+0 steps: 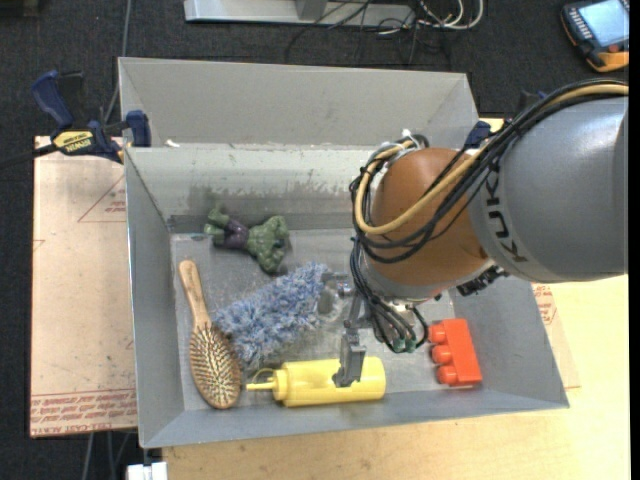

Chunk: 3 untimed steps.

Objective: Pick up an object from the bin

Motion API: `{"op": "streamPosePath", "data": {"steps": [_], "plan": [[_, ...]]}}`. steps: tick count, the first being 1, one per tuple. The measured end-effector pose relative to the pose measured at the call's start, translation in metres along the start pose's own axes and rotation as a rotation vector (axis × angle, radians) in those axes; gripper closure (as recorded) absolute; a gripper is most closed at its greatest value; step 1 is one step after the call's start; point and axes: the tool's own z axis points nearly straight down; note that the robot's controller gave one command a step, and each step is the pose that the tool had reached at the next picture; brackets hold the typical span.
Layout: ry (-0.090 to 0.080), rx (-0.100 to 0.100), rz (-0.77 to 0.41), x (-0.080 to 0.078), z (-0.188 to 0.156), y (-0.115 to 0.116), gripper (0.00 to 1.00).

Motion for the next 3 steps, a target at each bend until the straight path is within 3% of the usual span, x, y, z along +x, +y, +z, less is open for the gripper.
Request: {"op": "streamPosePath", "data": {"steps": [1,2,3], "plan": [[-0.004,-0.001,-0.244,0.010,0.060,0.000,0.00],[-0.034,-0.002,-0.346,0.007,0.086,-0.023,0.00],[-0.015,-0.002,-0.347,0.013,0.089,-0.023,1.00]]}}
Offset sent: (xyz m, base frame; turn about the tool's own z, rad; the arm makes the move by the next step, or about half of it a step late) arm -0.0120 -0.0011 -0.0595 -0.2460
